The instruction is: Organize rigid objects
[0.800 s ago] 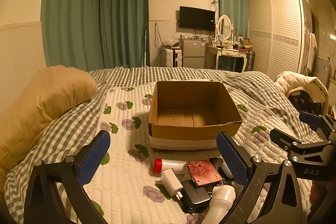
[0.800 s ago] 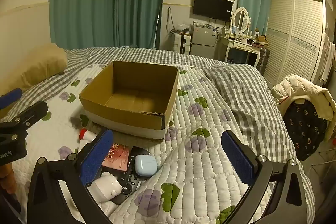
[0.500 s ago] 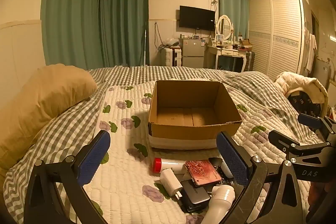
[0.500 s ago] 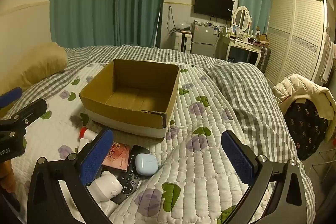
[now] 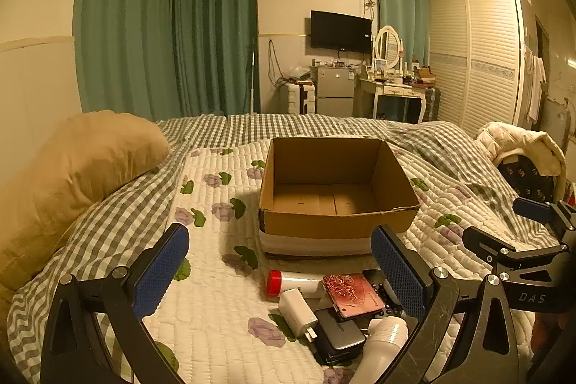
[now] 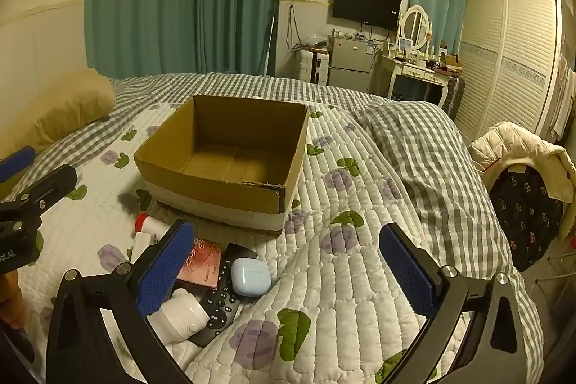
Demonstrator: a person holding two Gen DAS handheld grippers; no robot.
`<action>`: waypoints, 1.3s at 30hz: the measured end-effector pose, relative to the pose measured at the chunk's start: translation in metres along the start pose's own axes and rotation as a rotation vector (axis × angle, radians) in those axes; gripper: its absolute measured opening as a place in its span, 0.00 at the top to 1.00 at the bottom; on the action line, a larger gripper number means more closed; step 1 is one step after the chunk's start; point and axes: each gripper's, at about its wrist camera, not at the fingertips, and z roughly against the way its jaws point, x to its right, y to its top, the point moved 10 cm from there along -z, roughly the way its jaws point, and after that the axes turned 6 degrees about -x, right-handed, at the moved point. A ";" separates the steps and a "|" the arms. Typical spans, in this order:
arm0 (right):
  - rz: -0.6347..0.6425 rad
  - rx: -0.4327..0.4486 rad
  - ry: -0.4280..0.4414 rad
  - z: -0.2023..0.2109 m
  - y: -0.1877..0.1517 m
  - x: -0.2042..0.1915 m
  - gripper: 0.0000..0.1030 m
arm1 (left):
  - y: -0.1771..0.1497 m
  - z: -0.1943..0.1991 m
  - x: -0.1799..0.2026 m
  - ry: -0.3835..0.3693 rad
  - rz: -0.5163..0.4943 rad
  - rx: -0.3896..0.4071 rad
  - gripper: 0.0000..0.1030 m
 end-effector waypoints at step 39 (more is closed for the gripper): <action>0.000 -0.018 0.003 -0.004 -0.006 0.000 0.00 | -0.005 -0.004 0.001 0.011 -0.015 -0.012 0.00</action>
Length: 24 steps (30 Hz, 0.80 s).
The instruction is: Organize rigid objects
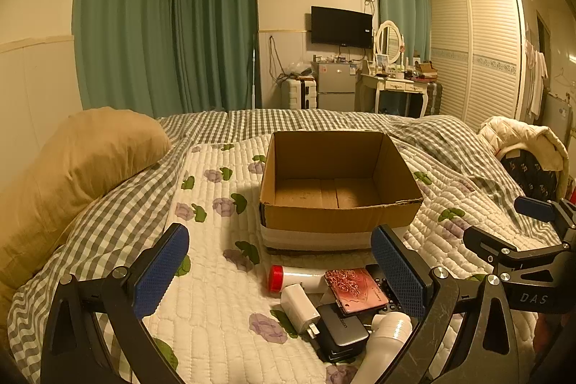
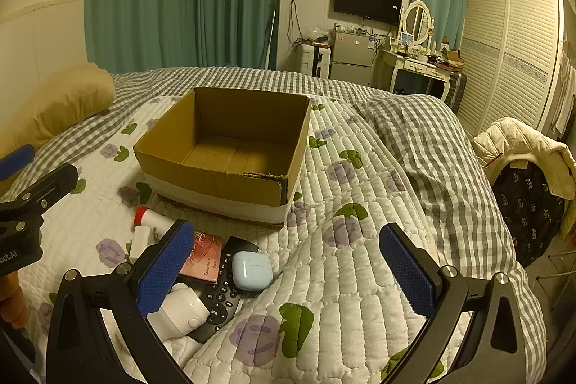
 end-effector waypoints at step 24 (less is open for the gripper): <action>0.004 -0.004 0.002 -0.002 0.001 -0.002 0.00 | 0.000 0.000 0.000 0.001 0.000 -0.002 0.00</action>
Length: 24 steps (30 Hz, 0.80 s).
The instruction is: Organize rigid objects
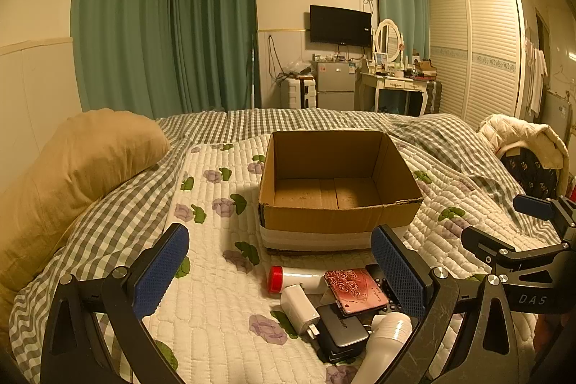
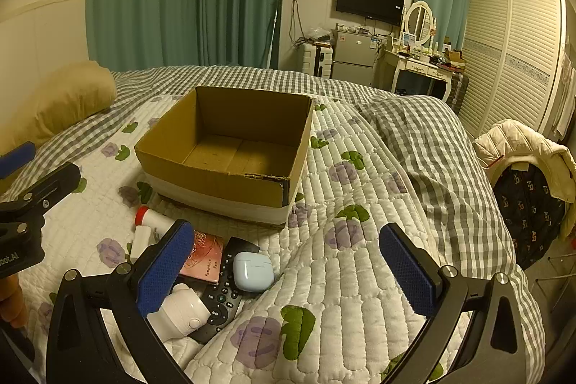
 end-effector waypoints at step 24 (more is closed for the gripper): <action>0.098 -0.127 0.015 -0.043 0.011 0.008 0.00 | -0.024 -0.055 -0.001 0.053 -0.011 -0.194 0.00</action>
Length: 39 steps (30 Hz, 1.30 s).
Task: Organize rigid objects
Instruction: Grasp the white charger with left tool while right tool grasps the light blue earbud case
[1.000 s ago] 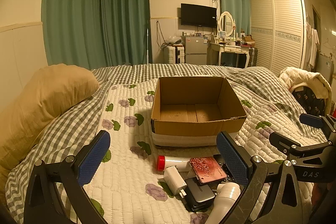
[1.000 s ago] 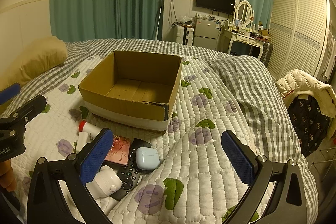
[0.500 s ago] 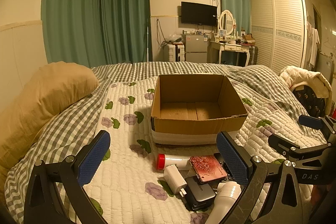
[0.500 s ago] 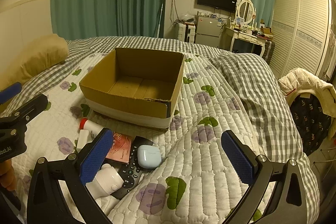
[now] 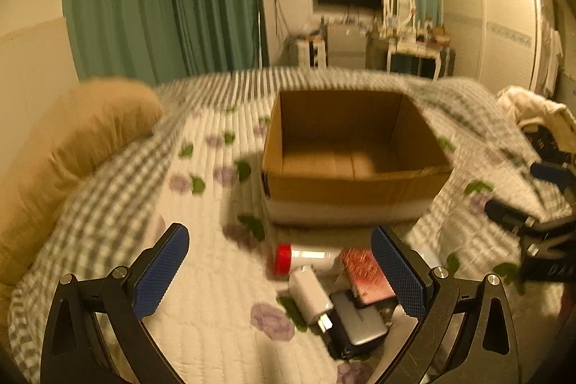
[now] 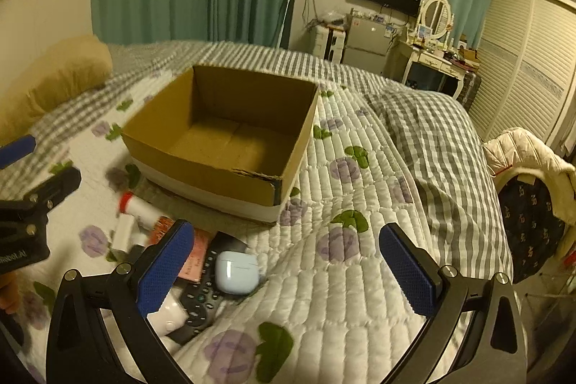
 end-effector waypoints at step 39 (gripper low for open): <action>0.161 -0.548 0.207 -0.131 -0.064 -0.059 0.28 | -0.040 -0.053 0.016 -0.083 -0.006 -0.257 0.77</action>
